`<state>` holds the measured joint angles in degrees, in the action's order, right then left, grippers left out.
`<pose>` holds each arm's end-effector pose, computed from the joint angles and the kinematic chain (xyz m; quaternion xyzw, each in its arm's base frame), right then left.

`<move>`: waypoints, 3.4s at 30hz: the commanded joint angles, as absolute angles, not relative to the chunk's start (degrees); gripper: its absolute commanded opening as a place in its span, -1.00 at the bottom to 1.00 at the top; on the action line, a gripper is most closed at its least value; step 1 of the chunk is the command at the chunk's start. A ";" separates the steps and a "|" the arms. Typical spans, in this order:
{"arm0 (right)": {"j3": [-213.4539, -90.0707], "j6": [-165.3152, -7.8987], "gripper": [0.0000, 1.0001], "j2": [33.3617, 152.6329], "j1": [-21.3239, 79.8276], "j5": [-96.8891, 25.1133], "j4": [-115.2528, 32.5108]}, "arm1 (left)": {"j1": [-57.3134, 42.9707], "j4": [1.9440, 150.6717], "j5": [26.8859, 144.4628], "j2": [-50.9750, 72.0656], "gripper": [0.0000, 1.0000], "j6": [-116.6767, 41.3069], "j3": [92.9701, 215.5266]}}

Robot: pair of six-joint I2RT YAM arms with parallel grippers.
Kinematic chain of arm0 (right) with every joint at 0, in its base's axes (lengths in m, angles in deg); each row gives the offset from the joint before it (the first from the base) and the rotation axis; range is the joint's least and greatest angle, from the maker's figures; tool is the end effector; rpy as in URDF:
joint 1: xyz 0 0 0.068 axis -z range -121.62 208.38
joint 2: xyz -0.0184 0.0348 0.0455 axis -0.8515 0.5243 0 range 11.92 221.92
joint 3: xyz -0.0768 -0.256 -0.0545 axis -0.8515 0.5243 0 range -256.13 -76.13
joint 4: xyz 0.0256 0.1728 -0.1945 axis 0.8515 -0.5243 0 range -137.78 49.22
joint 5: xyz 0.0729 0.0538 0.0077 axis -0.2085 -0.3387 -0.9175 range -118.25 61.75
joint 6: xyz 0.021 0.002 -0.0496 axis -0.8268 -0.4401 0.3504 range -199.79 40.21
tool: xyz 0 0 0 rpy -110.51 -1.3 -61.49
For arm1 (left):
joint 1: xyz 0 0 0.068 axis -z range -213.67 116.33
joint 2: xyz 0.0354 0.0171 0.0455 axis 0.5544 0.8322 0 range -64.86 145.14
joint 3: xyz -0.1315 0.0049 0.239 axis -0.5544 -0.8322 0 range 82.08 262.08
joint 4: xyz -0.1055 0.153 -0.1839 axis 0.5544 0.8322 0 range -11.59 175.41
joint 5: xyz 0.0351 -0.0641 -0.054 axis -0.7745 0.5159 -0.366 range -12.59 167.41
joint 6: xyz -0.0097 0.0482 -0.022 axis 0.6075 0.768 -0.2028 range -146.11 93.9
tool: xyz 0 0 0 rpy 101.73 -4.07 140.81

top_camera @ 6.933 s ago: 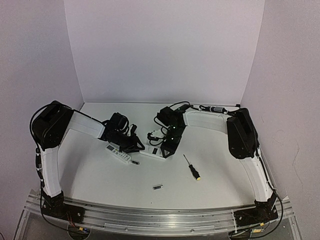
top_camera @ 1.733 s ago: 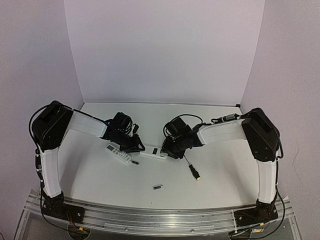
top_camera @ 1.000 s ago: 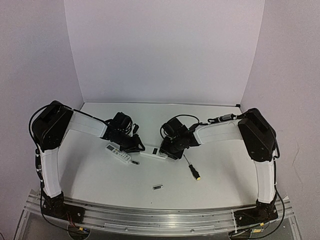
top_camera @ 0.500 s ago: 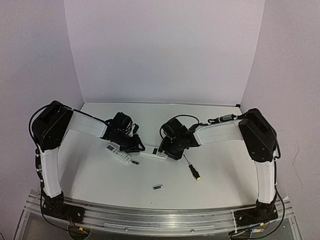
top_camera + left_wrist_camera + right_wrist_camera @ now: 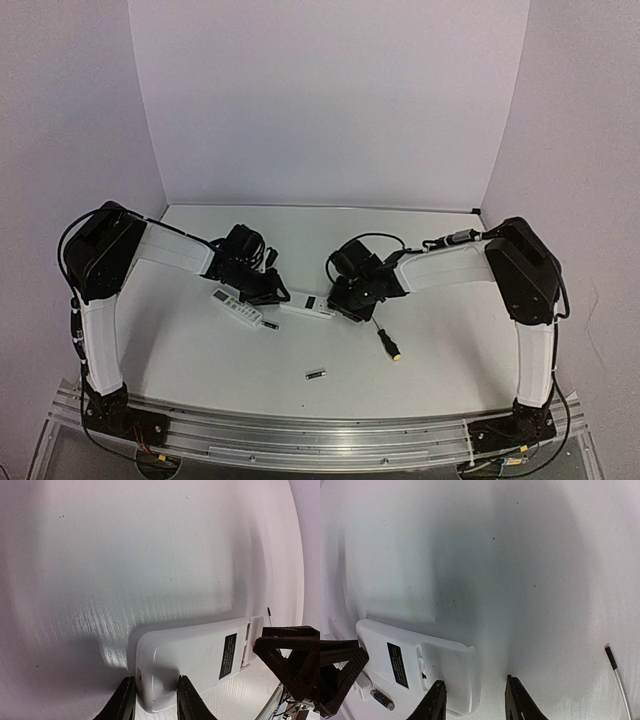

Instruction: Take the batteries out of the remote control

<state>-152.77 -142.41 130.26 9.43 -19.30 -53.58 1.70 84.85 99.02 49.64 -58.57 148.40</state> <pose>0.2876 0.3218 0.1387 0.1366 0.9400 0.2094 0.2323 0.3182 -0.2420 0.1239 0.0806 0.9341 -0.3148 0.1481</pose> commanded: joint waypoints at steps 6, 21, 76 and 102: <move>-154.19 -142.50 -0.41 130.45 9.09 -20.80 -53.34 | 2.45 91.04 96.72 51.95 -0.44 -57.39 147.12; -157.92 -145.06 -0.68 134.78 9.10 -22.69 -53.54 | 2.62 90.83 96.98 51.35 -0.44 -57.47 146.99; -156.18 -139.86 -0.92 135.69 5.83 -23.63 -64.57 | 3.59 92.83 94.84 55.29 -0.48 -59.01 149.32; -159.48 -141.32 -0.97 140.80 6.01 -28.80 -63.39 | 3.60 91.79 96.48 55.10 -0.48 -58.96 148.60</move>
